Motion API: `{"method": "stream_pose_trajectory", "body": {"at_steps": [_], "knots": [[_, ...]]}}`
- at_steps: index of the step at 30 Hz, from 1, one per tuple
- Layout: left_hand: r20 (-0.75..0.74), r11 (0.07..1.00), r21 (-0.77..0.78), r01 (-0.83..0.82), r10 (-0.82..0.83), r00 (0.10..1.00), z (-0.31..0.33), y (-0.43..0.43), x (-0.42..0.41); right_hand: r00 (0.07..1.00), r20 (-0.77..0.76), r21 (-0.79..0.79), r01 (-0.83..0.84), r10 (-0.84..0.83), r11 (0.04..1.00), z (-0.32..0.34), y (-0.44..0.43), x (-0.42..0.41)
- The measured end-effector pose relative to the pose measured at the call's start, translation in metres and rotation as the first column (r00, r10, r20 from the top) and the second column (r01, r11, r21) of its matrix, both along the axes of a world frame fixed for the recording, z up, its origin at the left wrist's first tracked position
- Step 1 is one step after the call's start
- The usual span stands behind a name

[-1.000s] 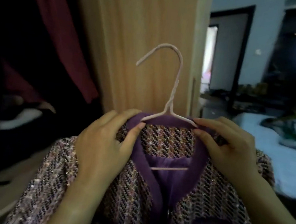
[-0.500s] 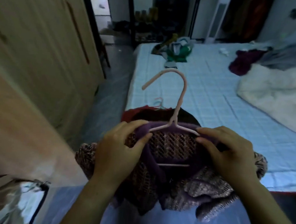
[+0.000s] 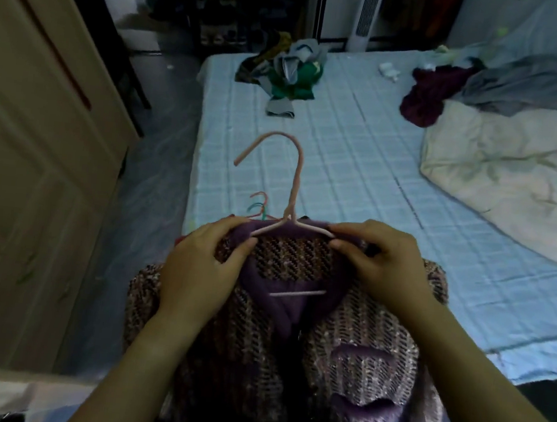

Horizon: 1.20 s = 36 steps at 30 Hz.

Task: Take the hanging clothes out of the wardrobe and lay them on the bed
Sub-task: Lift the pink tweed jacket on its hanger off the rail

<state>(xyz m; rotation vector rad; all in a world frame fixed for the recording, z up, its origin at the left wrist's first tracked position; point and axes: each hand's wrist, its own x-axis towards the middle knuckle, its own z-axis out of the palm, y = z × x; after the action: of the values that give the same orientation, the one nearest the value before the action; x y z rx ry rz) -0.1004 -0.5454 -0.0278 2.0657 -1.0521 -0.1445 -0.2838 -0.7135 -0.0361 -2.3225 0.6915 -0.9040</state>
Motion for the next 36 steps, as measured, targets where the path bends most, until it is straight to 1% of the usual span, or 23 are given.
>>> {"method": "stream_pose_trajectory", "body": {"at_steps": [3,6,9,12,14,17,19,23,26,29,32,36], "knots": [[0.023,0.992,0.114,0.061,-0.064,0.998,-0.024,-0.041,0.040,0.996,-0.084,0.057,0.017,-0.012,0.998,-0.023,-0.041,0.034],[0.027,0.967,0.225,0.118,-0.128,0.991,-0.047,-0.071,0.074,0.982,-0.187,0.096,0.002,0.016,0.995,-0.044,-0.075,0.066],[0.014,0.941,0.323,0.102,-0.113,0.993,-0.066,-0.092,0.097,0.956,-0.286,0.101,-0.036,0.064,0.994,-0.068,-0.103,0.093],[0.052,0.885,0.464,0.036,-0.068,0.996,-0.086,-0.105,0.103,0.898,-0.432,0.089,-0.054,0.087,0.995,-0.092,-0.124,0.113],[0.059,0.849,0.528,-0.005,-0.031,0.998,-0.095,-0.105,0.096,0.873,-0.473,0.091,-0.089,0.122,0.992,-0.104,-0.127,0.120],[0.057,0.860,0.507,-0.059,0.035,0.998,-0.102,-0.093,0.072,0.848,-0.496,0.038,-0.192,0.185,0.981,-0.118,-0.115,0.117],[0.017,0.876,0.471,-0.107,0.112,0.994,-0.106,-0.080,0.045,0.832,-0.516,0.022,-0.223,0.202,0.975,-0.128,-0.096,0.105],[-0.045,0.812,0.527,-0.251,0.322,0.946,-0.119,-0.052,-0.015,0.768,-0.585,0.090,-0.256,0.259,0.962,-0.141,-0.058,0.068],[-0.064,0.751,0.566,-0.340,0.451,0.890,-0.131,-0.028,-0.056,0.673,-0.627,0.147,-0.394,0.394,0.907,-0.142,-0.044,0.051],[-0.042,0.692,0.581,-0.429,0.552,0.833,-0.129,0.001,-0.087,0.570,-0.625,0.166,-0.571,0.534,0.804,-0.136,-0.033,0.057],[0.022,0.594,0.559,-0.579,0.687,0.727,-0.111,0.033,-0.110,0.510,-0.604,0.138,-0.690,0.613,0.710,-0.120,-0.010,0.073],[0.059,0.458,0.558,-0.692,0.810,0.583,-0.096,0.090,-0.135,0.430,-0.558,0.095,-0.817,0.709,0.569,-0.097,0.050,0.098]]}}
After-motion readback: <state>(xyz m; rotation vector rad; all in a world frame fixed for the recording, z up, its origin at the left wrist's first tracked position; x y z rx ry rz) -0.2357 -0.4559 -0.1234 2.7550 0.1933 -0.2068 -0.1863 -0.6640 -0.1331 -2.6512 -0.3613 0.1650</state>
